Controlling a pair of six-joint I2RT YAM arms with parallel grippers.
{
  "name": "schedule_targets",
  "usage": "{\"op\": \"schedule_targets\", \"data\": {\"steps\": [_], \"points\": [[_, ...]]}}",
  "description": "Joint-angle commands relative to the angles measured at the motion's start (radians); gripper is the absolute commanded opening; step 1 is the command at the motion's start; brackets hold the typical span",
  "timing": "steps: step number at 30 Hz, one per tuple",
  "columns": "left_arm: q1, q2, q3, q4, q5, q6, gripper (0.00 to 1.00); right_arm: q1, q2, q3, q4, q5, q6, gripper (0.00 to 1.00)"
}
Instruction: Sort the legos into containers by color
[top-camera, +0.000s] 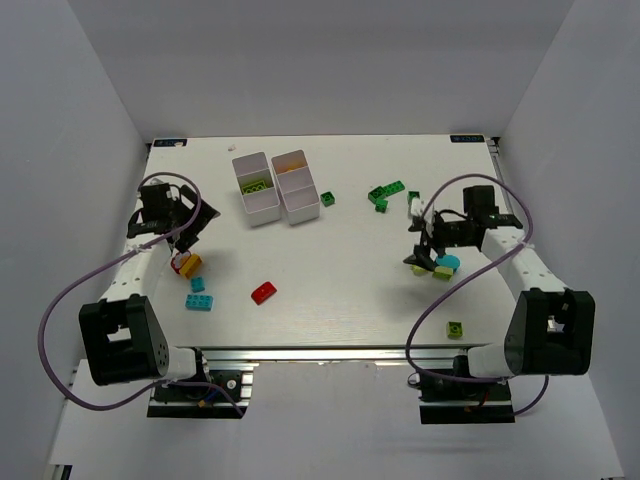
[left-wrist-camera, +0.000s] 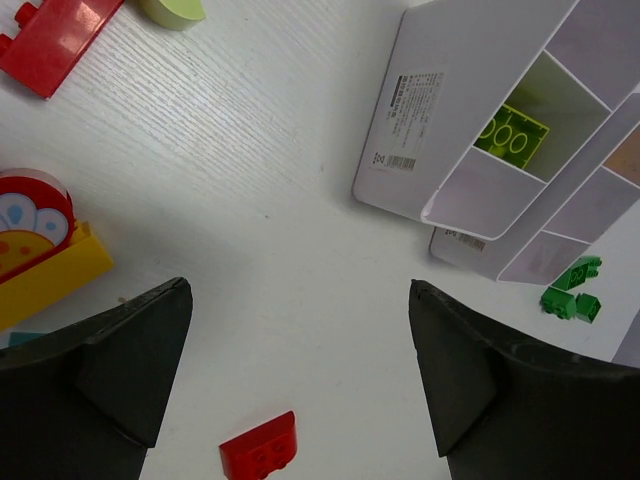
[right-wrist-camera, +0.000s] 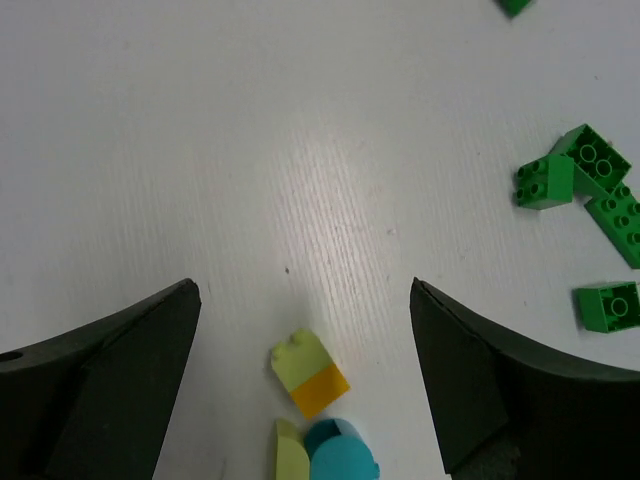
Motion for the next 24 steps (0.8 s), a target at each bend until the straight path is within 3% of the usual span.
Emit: {"op": "schedule_targets", "data": {"steps": [1,5,13,18,21,24], "points": [[0.004,-0.008,0.034,0.006,0.048,0.004,0.98,-0.097,-0.007,-0.022,-0.383,-0.053,-0.79,0.9],[0.006,-0.023,0.023,0.03,0.071,0.018,0.98,-0.118,0.093,0.058,-0.508,0.001,-0.941,0.89],[0.006,-0.071,0.014,-0.019,0.027,0.084,0.98,-0.128,0.136,0.09,-0.525,-0.037,-0.96,0.9],[0.006,-0.074,0.005,-0.065,-0.031,0.095,0.96,-0.114,0.12,0.092,-0.444,-0.051,-0.838,0.89],[0.006,-0.06,0.035,-0.084,-0.08,0.116,0.96,-0.103,0.108,0.097,-0.355,-0.031,-0.652,0.89],[0.006,-0.026,0.072,-0.087,-0.099,0.129,0.96,-0.105,0.107,0.106,-0.329,-0.028,-0.606,0.89]]}}
